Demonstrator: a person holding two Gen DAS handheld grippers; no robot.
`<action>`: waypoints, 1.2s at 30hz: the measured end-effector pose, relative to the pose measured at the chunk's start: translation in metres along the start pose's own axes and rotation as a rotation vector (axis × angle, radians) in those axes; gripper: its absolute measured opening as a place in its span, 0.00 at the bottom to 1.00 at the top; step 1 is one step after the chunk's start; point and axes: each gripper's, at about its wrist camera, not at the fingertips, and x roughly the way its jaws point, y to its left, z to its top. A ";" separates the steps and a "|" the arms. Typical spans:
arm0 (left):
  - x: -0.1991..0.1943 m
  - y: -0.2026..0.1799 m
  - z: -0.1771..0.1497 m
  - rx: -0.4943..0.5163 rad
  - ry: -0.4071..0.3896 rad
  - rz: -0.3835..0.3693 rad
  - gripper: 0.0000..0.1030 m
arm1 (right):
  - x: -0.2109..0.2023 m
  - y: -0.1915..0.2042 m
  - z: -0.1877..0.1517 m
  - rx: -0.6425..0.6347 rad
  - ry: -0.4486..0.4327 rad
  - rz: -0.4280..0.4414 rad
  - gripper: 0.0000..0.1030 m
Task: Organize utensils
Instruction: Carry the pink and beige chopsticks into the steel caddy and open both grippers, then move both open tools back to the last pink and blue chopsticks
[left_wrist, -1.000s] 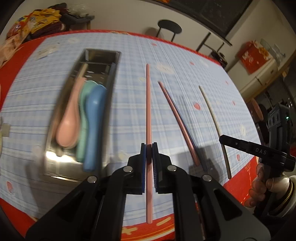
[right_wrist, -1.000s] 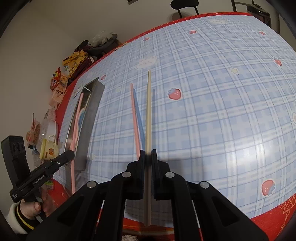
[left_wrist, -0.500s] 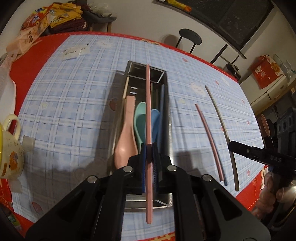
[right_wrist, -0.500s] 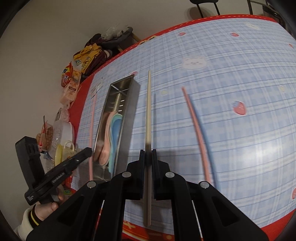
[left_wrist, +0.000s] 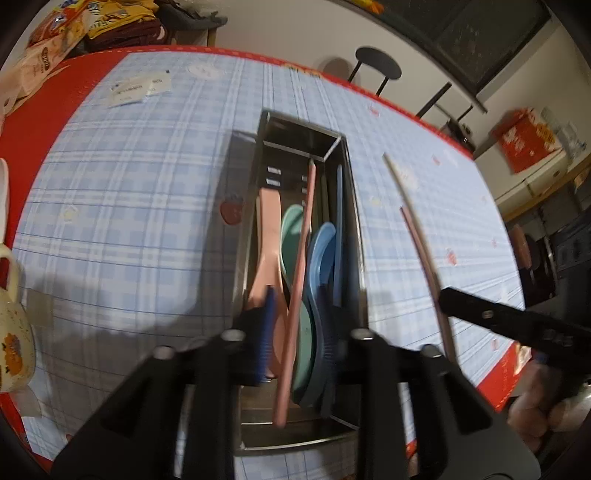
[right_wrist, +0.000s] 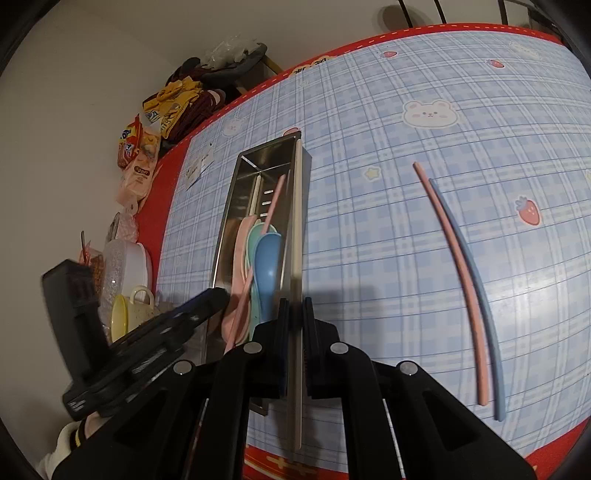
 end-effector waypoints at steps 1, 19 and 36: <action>-0.008 0.002 0.001 -0.002 -0.019 -0.001 0.38 | 0.002 0.002 0.001 0.002 0.002 0.000 0.07; -0.073 0.046 -0.007 -0.090 -0.127 0.124 0.93 | 0.055 0.049 0.018 0.024 0.062 0.006 0.07; -0.070 0.026 -0.005 -0.064 -0.117 0.209 0.94 | 0.002 0.036 0.014 -0.092 -0.101 -0.060 0.93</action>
